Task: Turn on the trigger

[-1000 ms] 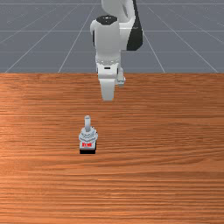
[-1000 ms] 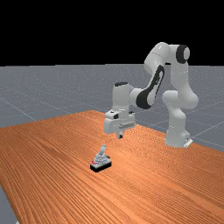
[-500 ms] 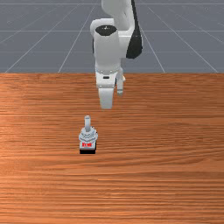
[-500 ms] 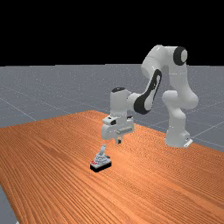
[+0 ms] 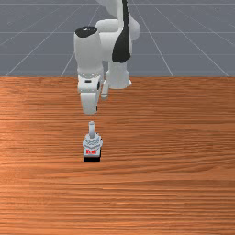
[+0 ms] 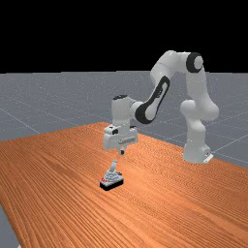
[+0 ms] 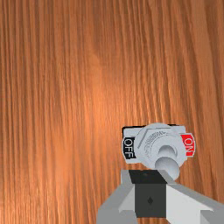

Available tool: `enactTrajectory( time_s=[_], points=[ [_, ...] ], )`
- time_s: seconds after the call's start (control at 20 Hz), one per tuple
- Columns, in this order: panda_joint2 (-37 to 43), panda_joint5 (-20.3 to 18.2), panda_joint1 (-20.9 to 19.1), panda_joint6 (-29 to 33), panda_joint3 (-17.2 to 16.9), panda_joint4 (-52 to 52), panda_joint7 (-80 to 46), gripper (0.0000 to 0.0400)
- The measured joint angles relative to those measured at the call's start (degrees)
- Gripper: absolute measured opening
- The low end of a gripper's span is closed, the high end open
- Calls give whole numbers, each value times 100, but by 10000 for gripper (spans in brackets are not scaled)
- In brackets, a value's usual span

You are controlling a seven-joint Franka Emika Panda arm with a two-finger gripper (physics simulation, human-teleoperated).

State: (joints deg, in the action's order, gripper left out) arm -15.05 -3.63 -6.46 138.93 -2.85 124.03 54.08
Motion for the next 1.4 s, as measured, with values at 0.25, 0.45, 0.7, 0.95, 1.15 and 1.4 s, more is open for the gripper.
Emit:
enactTrajectory(
  time_s=[0.25,0.45,0.7,0.95,1.15,1.4],
  points=[
    [9,538,293,135,-102,82,-683,0],
    [-300,167,175,-423,21,-226,-310,0],
    [209,105,167,270,-4,606,-436,0],
    [182,50,180,314,-60,610,-727,0],
    [146,34,62,290,-112,556,-505,0],
    [176,-69,-29,721,-35,688,-51,0]
  ],
)
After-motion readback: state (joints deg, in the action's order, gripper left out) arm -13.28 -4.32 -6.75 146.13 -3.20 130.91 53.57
